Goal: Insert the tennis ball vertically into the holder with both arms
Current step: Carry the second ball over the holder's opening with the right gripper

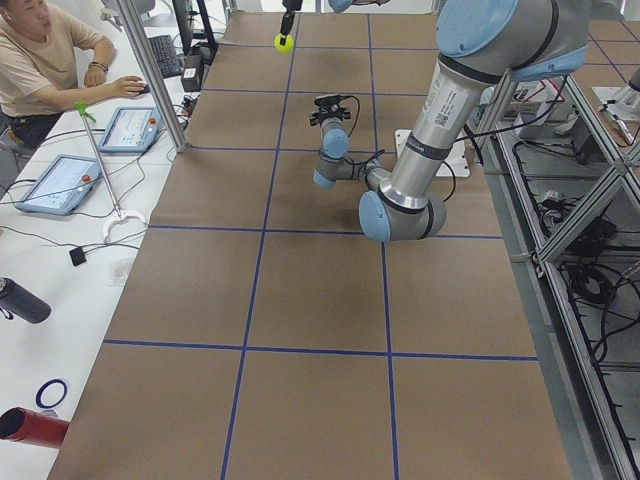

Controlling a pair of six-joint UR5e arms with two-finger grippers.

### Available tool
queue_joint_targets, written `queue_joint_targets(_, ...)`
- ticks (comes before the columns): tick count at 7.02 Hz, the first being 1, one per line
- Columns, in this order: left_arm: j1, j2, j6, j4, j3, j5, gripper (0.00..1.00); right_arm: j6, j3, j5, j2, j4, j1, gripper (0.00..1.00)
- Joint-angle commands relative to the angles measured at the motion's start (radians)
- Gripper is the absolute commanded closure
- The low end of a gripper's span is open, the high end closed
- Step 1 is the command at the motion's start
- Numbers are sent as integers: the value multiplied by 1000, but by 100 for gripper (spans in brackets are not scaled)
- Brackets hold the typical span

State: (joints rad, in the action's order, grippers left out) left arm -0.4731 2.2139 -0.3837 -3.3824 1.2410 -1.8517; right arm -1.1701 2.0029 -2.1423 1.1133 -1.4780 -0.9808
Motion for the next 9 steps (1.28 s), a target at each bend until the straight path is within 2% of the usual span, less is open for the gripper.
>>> queue_joint_targets(1,1,3,-1,0,0,0,10,-204,103,13,-97,-113,97,100)
queue_joint_targets(2,1,4,-1,0,0,0,10,-265,132,56,-140,-163,158,100)
queue_joint_targets(4,2,6,-1,0,0,0,10,-281,152,168,-161,-177,287,100)
queue_joint_targets(6,2,9,-1,0,0,0,10,-283,152,188,-234,-301,332,100)
queue_joint_targets(8,2,7,-1,0,0,0,10,-356,140,318,-253,-312,422,100)
queue_joint_targets(9,2,4,-1,0,-2,0,10,-356,129,326,-256,-312,430,100)
